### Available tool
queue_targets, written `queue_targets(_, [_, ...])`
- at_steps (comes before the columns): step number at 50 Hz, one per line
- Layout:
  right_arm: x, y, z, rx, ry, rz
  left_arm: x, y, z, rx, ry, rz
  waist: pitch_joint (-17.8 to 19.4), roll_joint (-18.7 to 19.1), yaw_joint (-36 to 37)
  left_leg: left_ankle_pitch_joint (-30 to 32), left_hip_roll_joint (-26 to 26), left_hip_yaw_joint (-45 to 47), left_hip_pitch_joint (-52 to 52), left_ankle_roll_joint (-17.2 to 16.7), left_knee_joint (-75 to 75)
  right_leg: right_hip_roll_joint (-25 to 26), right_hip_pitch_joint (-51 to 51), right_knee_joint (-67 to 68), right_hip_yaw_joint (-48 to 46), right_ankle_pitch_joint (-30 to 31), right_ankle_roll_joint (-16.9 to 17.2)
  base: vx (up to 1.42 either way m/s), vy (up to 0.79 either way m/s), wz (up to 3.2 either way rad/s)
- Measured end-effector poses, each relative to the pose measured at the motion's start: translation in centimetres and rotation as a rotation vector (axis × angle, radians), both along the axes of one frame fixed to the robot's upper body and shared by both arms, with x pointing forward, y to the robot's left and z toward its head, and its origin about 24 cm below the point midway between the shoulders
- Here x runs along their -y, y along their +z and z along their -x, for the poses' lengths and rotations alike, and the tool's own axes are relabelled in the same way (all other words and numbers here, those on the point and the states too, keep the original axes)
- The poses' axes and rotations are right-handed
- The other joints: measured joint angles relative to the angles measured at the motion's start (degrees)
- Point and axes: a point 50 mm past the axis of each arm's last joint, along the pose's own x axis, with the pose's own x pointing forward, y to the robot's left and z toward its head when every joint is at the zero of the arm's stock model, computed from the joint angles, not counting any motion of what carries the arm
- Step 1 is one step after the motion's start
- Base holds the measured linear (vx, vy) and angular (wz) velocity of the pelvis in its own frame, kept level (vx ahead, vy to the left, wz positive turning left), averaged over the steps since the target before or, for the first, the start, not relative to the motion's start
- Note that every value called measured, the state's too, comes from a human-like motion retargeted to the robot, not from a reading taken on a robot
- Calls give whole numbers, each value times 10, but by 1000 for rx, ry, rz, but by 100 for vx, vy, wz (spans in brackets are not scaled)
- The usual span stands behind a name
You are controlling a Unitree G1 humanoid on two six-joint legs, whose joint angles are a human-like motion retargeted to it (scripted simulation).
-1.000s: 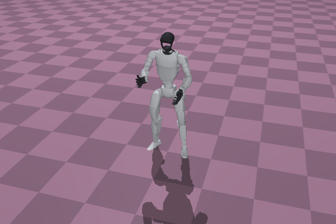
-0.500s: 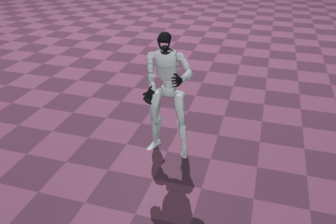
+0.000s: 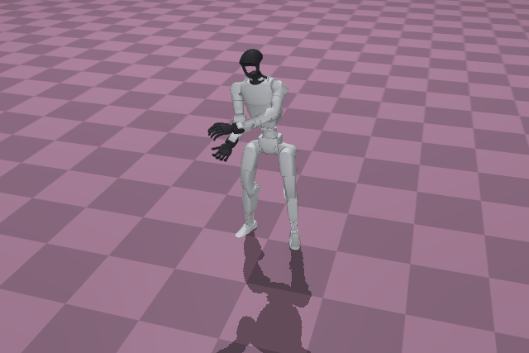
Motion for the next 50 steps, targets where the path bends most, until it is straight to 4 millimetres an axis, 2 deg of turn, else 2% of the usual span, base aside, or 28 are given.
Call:
queue_targets(3, [0, -2, 0, -2, 10, 2, -1, -12, -2, -31, 26, -13, 3, 2, -12, 0, 1, 9, 3, 0, -1, 2, -4, 1, 9, 1, 0, 0, -2, -27])
queue_targets(7, [1, -4, 0, -8, 15, 4, -2, -17, -5, -48, 50, -22, 3, 3, -22, 0, 2, 19, 6, 0, -2, 4, -8, 1, 20, 1, 1, 0, -2, -23])
queue_targets(10, [4, -5, 0, -6, 9, 3, -2, -14, -6, -40, 52, -16, 0, 2, -24, 0, 3, 24, 9, 0, -3, 6, -10, 1, 25, 1, 1, 0, -1, -6])
queue_targets(14, [15, -2, -1, 10, -25, -4, -5, 0, -6, -6, 38, 47, -7, -2, -22, -1, 5, 27, 12, 1, -4, 8, -9, 2, 28, 0, 3, 0, 0, 0])
queue_targets(20, [45, 4, -1, 33, -120, -12, -22, 26, -3, 13, 16, 310, -19, -13, -16, -2, 9, 28, 18, 2, -4, 12, -4, 3, 27, -3, 4, 0, 0, 0])
queue_targets(25, [68, 9, 3, 44, -170, 50, -45, 35, 0, -36, 11, 615, -24, -26, -9, -3, 12, 26, 21, 2, -4, 15, 1, 2, 24, -4, 5, 0, 0, 0])
queue_targets(30, [80, 26, 7, 175, -99, 262, -70, 25, 4, -171, -43, 857, -24, -40, -2, -3, 13, 24, 23, 4, -4, 16, 4, 2, 22, -5, 7, 0, 0, 0])
queue_targets(35, [100, 44, 8, 175, -126, 588, -99, 4, 5, -320, -49, 1055, -21, -55, 9, -2, 14, 22, 23, 6, -6, 17, 4, 1, 21, -4, 10, 0, 0, 0])
queue_targets(42, [106, 77, -1, 272, -6, 912, -140, -30, 1, -505, 19, 1157, -14, -74, 25, 0, 14, 20, 21, 9, -7, 18, 3, 1, 19, 0, 13, 0, 0, 0])
queue_targets(50, [112, 115, -9, 337, -45, 1354, -173, -43, 3, -526, 110, 1168, -9, -92, 46, 2, 14, 18, 17, 9, -10, 18, 0, -1, 16, 5, 18, 0, 0, 0])
